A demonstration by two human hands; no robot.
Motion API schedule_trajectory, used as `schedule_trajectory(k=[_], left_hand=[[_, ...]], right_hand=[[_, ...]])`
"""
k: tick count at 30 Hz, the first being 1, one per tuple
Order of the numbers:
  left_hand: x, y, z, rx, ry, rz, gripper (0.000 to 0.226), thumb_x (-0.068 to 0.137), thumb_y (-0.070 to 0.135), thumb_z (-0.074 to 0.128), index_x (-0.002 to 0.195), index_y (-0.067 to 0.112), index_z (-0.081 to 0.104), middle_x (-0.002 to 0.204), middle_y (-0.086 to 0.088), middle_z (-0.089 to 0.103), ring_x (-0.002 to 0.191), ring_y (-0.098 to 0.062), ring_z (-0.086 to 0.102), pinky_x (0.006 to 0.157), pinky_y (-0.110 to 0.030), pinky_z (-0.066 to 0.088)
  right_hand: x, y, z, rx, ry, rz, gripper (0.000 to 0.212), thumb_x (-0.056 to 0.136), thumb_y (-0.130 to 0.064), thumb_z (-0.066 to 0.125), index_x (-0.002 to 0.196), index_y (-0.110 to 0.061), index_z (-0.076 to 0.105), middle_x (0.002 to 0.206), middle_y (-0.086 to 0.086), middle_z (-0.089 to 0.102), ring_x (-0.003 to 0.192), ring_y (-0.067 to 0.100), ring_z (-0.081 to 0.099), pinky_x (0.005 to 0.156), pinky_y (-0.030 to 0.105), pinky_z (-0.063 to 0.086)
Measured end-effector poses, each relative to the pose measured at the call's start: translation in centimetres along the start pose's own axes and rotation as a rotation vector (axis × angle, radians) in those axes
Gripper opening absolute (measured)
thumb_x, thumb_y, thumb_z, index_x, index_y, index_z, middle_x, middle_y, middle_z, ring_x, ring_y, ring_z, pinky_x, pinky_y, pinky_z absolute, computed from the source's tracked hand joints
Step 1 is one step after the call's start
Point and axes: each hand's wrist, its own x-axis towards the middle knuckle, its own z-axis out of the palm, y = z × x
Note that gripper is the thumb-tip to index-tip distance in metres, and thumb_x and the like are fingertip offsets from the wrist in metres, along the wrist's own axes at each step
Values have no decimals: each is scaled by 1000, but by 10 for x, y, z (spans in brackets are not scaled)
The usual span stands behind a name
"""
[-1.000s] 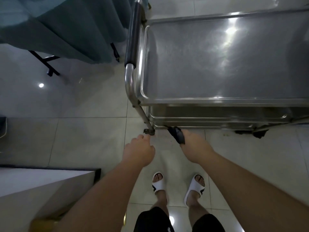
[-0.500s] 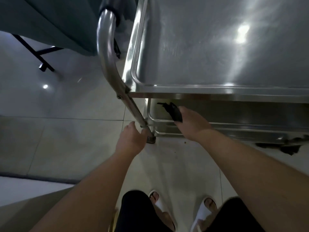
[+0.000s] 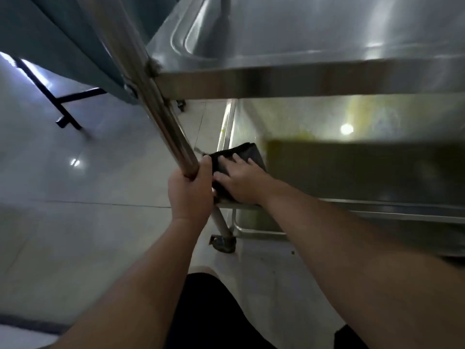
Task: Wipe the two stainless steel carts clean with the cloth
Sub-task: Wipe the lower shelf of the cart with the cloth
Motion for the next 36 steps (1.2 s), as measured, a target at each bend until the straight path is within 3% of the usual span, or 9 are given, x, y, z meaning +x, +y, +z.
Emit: schedule_trajectory(k=[2,7,12,17,23,30,33,36], left_hand=[[3,-6,5,-17,49,21,53,84,58,63,66,8,66,55,0,63,50,-9,59,45,-23,47],[6,-12,10,-108,52,39,42,81,51,64,59,15,61,54,-1,62,48,-12,59,44,-26,46],[9,-15,12,-130,38,105,46,81,42,63,66,1,49,61,-25,51,52,-22,51,46,-34,42],[10,-19,18,-190,96,136,48,83,37,64,68,-3,43,65,-30,44,52,-24,47,48,-36,38],[9,-21,19,-216,93,222,43,85,30,63,62,1,42,57,-23,44,46,-22,47,42,-29,40],[10,-21,19,-199,117,257,41,83,32,63,61,0,49,52,-16,51,44,-16,51,42,-25,43],[10,-21,20,-208,109,246,45,82,32,63,64,-6,46,55,-22,48,45,-20,49,42,-28,40],[10,-21,21,-215,115,237,47,80,31,63,65,-9,44,57,-26,46,46,-23,46,42,-29,40]], right_hand=[[2,6,20,-116,-12,-26,58,109,-50,21,164,-34,13,172,-12,4,159,16,-4,126,44,-4],[-31,40,23,-202,15,-97,61,105,-60,19,163,-40,11,170,-20,4,157,7,-6,127,39,-4],[-62,116,-17,-240,132,214,69,102,-66,16,164,-37,10,171,-18,1,158,10,-3,126,39,-1],[1,133,-36,-178,248,501,72,101,-66,9,165,-33,3,172,-13,-7,158,18,-9,126,45,-6],[82,59,-11,-188,200,293,70,102,-60,16,165,-29,9,172,-11,0,159,19,-5,126,46,-6],[17,53,6,-235,-87,-251,65,99,-72,16,158,-52,-2,168,-26,-6,153,-1,-15,122,33,-11],[17,71,-7,-307,-49,-212,68,97,-74,16,159,-51,2,168,-25,-1,154,1,-8,123,34,-6],[64,81,-30,-305,84,3,69,101,-70,21,163,-42,11,171,-17,5,158,10,2,125,40,1]])
